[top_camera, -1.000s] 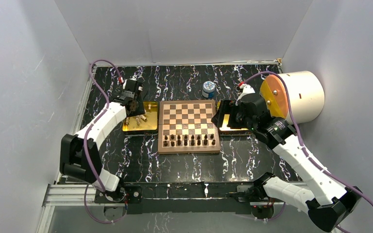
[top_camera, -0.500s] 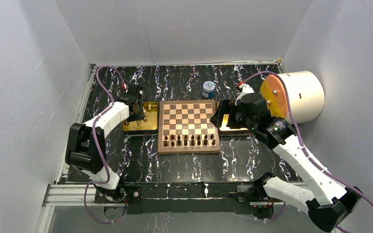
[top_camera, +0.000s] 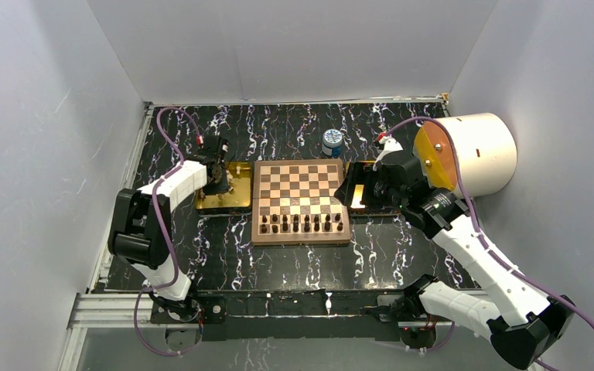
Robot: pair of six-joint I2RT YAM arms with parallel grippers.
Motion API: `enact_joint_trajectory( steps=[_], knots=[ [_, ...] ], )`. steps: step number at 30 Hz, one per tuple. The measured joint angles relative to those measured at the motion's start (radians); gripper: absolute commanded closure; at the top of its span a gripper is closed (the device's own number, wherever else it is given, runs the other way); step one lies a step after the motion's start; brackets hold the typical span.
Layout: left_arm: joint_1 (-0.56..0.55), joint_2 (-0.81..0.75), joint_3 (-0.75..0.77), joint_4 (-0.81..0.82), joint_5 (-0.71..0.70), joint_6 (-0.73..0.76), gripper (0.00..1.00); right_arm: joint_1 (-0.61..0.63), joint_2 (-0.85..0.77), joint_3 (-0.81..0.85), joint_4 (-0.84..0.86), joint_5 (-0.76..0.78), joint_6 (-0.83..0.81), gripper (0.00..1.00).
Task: Set up the chess pieces on the board
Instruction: Pick up the chess piece from the storage box, then place the chess piece on the chessboard.
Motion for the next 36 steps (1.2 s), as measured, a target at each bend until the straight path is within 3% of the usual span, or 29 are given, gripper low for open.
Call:
enact_joint_trajectory(
  steps=[9, 18, 28, 36],
  knots=[
    [0.003, 0.0, 0.023, -0.047, -0.005, 0.009, 0.91, 0.0, -0.006, -0.002, 0.002, 0.005, 0.0, 0.02],
    [0.003, -0.037, 0.123, -0.143, -0.031, 0.023, 0.93, 0.0, -0.022, -0.035, 0.006, 0.006, 0.011, 0.02],
    [-0.021, -0.027, 0.332, -0.229, 0.049, 0.048, 0.93, 0.0, -0.02, -0.036, 0.012, 0.007, 0.017, 0.02],
    [-0.142, 0.142, 0.544, -0.251, 0.05, 0.061, 0.93, 0.0, -0.02, -0.036, 0.011, 0.007, 0.017, 0.02]
  ],
)
